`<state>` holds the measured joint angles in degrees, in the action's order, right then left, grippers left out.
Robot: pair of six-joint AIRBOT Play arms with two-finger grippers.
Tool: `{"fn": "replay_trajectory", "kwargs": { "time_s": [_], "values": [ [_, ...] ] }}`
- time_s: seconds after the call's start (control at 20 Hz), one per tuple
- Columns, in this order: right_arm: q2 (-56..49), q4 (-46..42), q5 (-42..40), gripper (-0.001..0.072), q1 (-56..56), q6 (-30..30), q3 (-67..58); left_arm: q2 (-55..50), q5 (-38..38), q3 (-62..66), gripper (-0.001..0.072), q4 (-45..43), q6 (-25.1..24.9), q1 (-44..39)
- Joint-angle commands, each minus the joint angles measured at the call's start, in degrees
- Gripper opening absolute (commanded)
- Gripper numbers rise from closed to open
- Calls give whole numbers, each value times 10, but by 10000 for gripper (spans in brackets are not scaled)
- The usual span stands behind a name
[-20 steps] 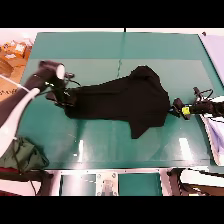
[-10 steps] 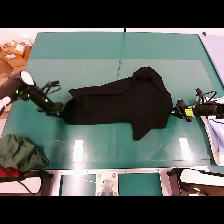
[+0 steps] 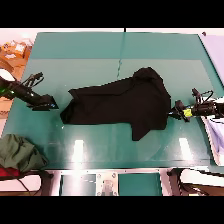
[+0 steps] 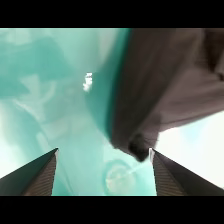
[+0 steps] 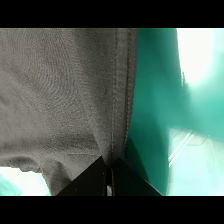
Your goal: Fold the shirts.
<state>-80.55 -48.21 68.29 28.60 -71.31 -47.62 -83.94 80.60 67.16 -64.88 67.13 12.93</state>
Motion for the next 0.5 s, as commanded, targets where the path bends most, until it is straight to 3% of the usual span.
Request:
{"fn": "replay_trajectory", "kwargs": {
  "time_s": [0.0,0.05,0.1,0.45],
  "values": [
    [0,0,1,13,0,0,0,0,20,-22,642,13,-2,-31],
    [0,0,1,13,0,0,0,0,17,-36,644,10,-2,-53],
    [0,0,1,13,0,0,0,0,15,-44,719,-1,0,-75],
    [0,0,-3,13,0,0,0,-3,-80,-66,719,-153,164,-170]
  ]
}}
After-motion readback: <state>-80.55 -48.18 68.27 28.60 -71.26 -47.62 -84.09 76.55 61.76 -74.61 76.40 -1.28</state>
